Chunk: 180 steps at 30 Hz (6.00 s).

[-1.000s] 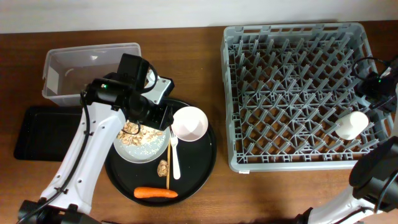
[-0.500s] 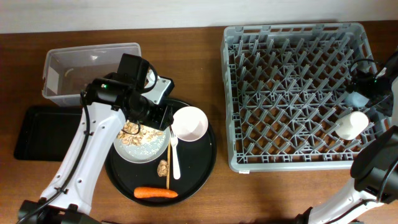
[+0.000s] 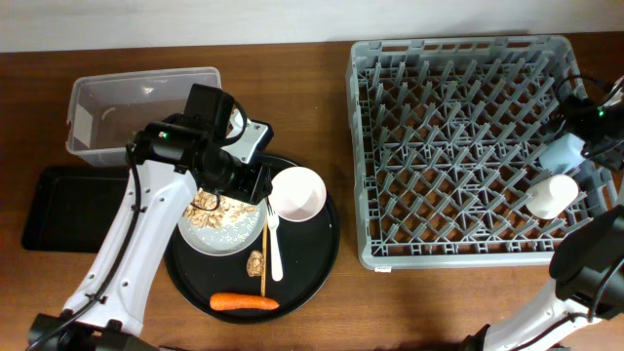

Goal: Sort waste into correct bins and load items into the dishwasher rack
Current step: 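Grasp the pink bowl on the tray with the right gripper, then carry the pink bowl to the rack's back and lower it, then adjust the pink bowl upright against the rack's back edge with right gripper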

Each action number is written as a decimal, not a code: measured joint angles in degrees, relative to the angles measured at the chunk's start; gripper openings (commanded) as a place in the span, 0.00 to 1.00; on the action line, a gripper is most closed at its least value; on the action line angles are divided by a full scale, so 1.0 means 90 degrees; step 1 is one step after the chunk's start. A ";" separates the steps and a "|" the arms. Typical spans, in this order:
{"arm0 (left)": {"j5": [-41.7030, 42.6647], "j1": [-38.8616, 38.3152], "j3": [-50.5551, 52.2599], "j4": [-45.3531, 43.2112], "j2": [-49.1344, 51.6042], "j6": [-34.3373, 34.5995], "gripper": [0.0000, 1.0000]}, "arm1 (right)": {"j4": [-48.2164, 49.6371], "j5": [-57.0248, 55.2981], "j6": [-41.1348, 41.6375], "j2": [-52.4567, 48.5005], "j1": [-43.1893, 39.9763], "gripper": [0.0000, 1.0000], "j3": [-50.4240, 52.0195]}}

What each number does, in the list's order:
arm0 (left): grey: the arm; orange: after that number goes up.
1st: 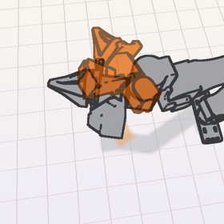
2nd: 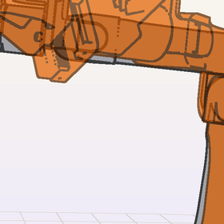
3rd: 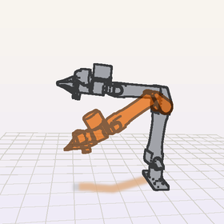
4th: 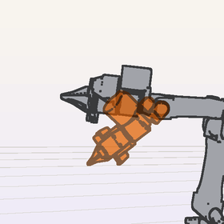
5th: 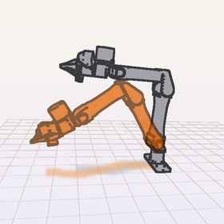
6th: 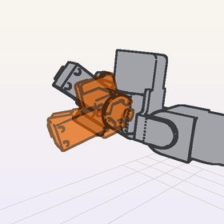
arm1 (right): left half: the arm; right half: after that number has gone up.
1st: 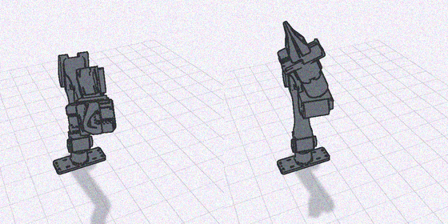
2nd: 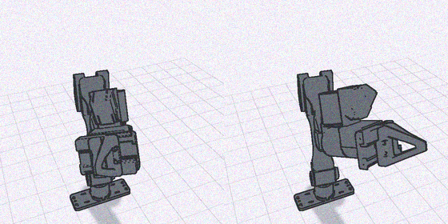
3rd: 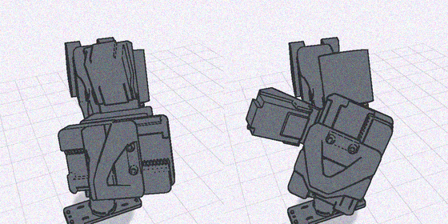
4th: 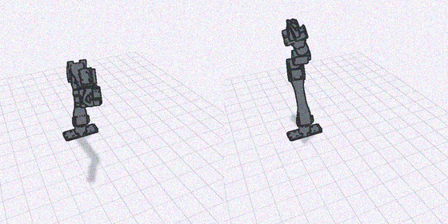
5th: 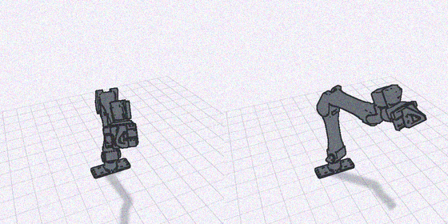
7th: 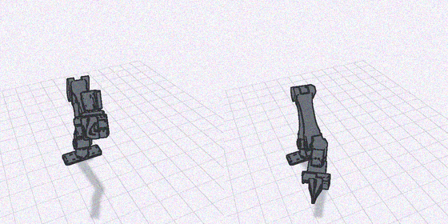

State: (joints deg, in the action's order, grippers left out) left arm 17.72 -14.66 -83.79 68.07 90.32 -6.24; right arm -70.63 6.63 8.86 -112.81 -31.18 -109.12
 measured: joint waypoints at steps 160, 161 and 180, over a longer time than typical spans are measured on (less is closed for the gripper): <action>-0.1693 0.2351 0.0000 0.0432 0.0000 0.2130 0.76 | -0.0151 -0.6346 0.0452 -0.2271 0.4918 0.51 -0.1445; -0.1693 0.2351 0.0000 0.0432 0.0000 0.2130 0.76 | -0.0189 -0.6382 0.0512 -0.2271 0.4913 0.52 -0.1445; -0.1693 0.2351 0.0000 0.0413 0.0000 0.2130 0.76 | -0.0233 -0.4928 0.0789 -0.2101 0.3303 0.17 -0.1445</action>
State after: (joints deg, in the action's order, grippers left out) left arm 2.48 6.50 -83.79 71.79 90.32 12.93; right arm -72.73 -37.71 15.97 -131.72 -1.45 -122.13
